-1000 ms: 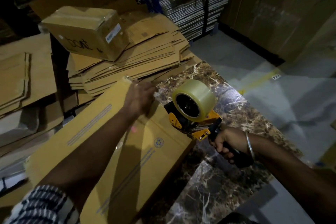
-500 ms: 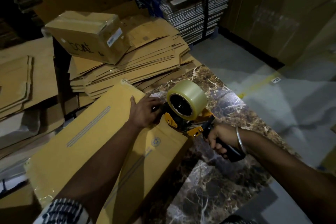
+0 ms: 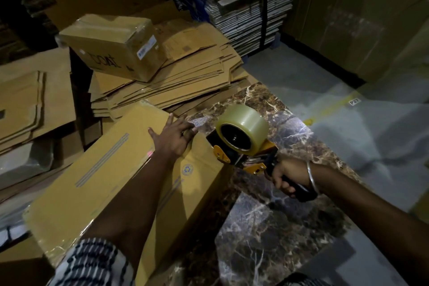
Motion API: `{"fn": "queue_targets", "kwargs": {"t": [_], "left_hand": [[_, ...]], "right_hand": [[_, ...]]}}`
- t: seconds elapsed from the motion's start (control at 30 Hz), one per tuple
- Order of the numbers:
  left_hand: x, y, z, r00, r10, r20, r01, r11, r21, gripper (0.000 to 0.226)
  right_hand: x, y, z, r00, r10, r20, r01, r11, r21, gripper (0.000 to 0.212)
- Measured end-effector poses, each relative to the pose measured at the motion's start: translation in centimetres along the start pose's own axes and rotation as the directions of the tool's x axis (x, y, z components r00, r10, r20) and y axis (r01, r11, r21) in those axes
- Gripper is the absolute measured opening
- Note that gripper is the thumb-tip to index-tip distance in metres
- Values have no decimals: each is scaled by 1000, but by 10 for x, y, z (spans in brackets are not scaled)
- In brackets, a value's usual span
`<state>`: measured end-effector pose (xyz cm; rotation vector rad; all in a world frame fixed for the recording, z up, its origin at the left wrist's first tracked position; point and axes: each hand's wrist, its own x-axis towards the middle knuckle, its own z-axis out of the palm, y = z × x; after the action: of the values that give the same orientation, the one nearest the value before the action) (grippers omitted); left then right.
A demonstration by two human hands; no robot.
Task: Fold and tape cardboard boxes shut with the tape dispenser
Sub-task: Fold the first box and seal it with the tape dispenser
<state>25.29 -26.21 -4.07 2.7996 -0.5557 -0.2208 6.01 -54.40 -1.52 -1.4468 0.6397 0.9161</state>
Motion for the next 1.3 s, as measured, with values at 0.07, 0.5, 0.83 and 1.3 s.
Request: {"fn": "queue_targets", "kwargs": {"t": [0.07,0.5,0.83,1.3], "left_hand": [[0,2,1,1000,-10,-10,10,1000,16,47],[-10,30,30,913,408,6,-402,902,-159,55],[-11,32,20,926,378,-2,-374,913,-164,52],[-18,45,33,909,416,31,-392,876,-281,30]], "right_hand": [[0,11,-3,1000,-13,25,13,1000,21,23],[6,9,-7,1000,11,10,-11,1000,21,32],[8,19,-16,990,-105,98,97,992,78,22],[10,31,-10,979,-202,-25,203,977,59,17]]}}
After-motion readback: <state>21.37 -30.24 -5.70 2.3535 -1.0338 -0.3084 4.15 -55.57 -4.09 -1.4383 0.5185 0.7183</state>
